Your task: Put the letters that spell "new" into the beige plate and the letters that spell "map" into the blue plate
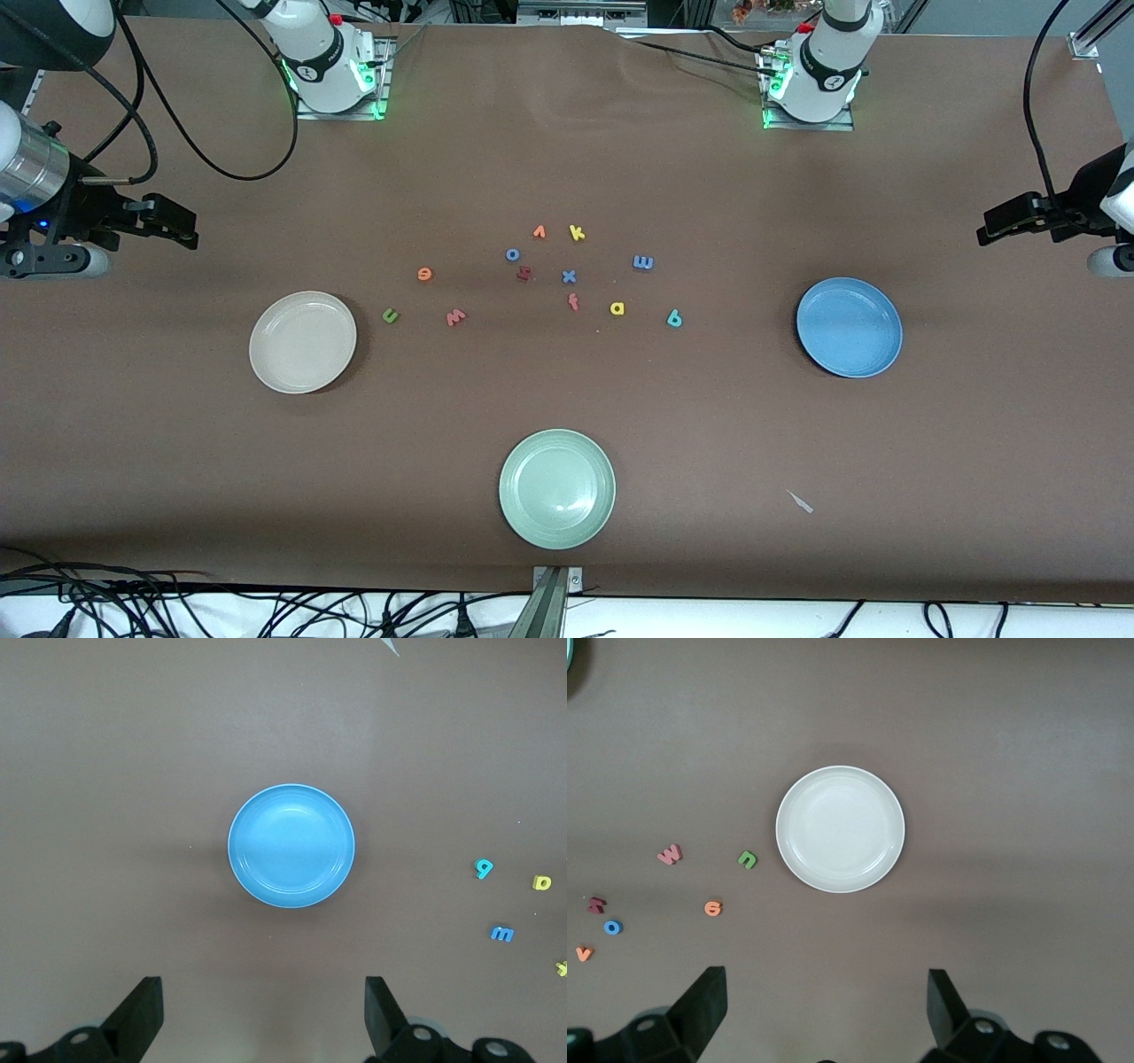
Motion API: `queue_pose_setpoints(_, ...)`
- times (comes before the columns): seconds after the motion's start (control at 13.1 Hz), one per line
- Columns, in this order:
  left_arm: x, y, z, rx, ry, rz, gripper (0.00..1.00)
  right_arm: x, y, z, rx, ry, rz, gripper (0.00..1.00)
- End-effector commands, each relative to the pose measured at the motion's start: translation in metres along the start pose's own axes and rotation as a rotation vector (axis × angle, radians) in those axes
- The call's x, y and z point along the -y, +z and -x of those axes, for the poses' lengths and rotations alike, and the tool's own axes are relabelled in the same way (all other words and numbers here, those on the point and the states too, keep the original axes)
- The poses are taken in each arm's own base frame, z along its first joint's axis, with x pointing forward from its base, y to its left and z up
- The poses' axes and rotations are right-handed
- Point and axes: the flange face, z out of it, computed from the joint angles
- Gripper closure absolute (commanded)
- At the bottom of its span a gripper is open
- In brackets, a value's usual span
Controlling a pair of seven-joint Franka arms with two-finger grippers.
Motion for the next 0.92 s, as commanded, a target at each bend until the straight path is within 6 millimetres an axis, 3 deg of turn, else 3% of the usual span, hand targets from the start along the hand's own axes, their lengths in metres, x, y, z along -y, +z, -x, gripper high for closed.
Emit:
queue_pose_setpoints(0.0,0.0026,-0.0029,0.0032,0.004,0.009,0.002,0.0,-0.0013,-0.0054,-0.0002,-0.007,0.008,0.009,0.0)
queue_pose_setpoints(0.84,0.0034,-0.0032,0.0044,0.008,0.009,0.002,0.0,0.0022,-0.0043,-0.0046,-0.026,-0.006,-0.008,0.0)
